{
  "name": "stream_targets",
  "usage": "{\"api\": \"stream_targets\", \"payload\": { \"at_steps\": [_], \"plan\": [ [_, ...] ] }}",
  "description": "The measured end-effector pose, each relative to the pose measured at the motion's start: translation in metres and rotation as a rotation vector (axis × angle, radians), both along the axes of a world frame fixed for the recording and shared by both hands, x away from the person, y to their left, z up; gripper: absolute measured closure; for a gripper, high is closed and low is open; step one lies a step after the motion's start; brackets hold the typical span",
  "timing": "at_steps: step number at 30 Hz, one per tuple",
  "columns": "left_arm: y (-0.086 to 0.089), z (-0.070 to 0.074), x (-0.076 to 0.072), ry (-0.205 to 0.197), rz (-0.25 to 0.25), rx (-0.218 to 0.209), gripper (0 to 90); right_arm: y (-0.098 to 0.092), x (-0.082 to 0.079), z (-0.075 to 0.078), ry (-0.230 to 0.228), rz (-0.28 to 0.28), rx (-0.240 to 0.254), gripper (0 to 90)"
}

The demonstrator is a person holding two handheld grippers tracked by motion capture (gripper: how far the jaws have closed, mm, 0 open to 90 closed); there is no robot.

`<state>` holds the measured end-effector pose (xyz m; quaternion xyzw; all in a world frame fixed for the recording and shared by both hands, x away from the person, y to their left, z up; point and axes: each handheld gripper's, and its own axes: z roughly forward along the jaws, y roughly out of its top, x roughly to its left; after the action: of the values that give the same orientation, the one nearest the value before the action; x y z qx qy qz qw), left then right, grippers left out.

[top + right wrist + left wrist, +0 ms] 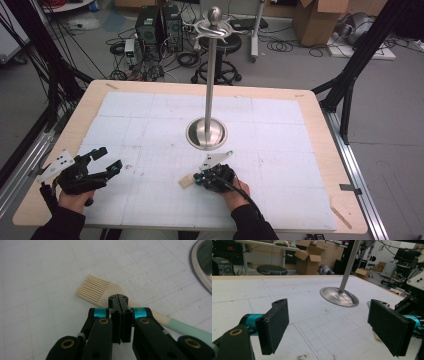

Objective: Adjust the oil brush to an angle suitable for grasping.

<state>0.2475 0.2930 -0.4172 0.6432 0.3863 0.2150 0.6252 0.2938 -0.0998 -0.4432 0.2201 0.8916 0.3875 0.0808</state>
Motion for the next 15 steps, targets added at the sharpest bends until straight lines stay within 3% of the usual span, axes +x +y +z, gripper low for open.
{"api": "stream_targets", "payload": {
  "at_steps": [4, 6, 7, 8, 9, 10, 11, 12, 13, 15],
  "plan": [
    [0.0, 0.0, 0.001, 0.001, 0.002, -0.004, 17.5, 0.006, 0.002, -0.002, -0.008, -0.009, 0.018, 89.7],
    [0.0, 0.0, 0.0, 0.001, 0.003, -0.004, 17.6, 0.005, 0.003, -0.003, -0.001, -0.013, 0.052, 89.7],
    [0.001, 0.0, 0.0, 0.0, 0.003, -0.003, 17.6, -0.009, 0.005, 0.004, -0.034, -0.067, 0.097, 89.8],
    [0.001, 0.0, 0.0, 0.0, 0.003, -0.003, 17.5, -0.009, 0.005, 0.004, -0.034, -0.067, 0.097, 89.8],
    [0.001, 0.0, 0.0, 0.002, 0.001, 0.0, 17.6, -0.028, 0.01, 0.011, -0.066, -0.151, 0.111, 89.8],
    [0.0, 0.0, 0.0, 0.003, 0.001, 0.001, 17.6, -0.028, 0.01, 0.011, -0.066, -0.151, 0.111, 89.8],
    [0.0, 0.0, -0.001, 0.002, -0.001, -0.001, 17.5, -0.035, 0.013, 0.012, -0.073, -0.188, 0.099, 89.8],
    [0.0, 0.0, -0.001, 0.0, -0.001, -0.001, 17.5, -0.056, 0.024, 0.015, -0.077, -0.283, 0.072, 89.7],
    [0.0, 0.0, -0.001, 0.0, 0.0, 0.0, 17.5, -0.056, 0.024, 0.015, -0.077, -0.283, 0.072, 89.7],
    [0.0, 0.0, -0.001, 0.002, 0.001, -0.002, 17.5, -0.069, 0.032, 0.015, -0.08, -0.343, 0.055, 89.8]
  ]
}}
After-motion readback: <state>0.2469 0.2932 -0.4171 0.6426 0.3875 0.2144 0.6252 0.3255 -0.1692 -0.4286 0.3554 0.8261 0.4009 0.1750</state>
